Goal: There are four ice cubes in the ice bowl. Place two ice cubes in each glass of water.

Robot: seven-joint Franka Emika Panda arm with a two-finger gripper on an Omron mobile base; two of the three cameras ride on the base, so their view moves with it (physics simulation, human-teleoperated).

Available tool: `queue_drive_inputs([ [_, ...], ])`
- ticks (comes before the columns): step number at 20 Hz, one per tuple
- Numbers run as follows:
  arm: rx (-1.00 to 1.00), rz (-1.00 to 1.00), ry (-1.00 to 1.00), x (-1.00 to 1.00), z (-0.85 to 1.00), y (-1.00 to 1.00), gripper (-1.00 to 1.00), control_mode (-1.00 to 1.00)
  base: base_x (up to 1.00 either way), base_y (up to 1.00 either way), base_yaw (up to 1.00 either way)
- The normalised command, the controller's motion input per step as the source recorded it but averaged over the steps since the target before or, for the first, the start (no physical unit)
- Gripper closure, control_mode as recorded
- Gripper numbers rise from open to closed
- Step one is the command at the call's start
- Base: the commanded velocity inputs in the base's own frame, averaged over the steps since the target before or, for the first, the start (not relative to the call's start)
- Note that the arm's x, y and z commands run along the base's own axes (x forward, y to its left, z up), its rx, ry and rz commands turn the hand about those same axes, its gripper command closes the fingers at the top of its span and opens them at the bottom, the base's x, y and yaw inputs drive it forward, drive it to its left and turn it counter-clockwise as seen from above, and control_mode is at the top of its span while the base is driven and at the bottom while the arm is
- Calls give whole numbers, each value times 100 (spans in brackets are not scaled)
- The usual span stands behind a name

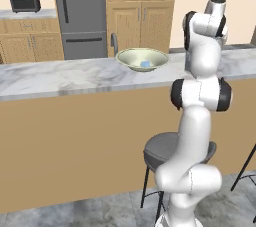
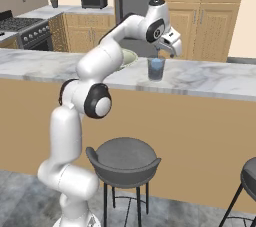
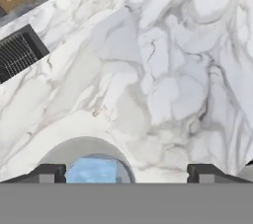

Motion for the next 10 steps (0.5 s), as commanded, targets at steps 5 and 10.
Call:
queue_drive_inputs([
  [5,2,0,-7,-42,56,-2,-100,-100,0,0,0],
  [10,14,4,-25,-96,49,-3,-100,-100,0,0,0],
])
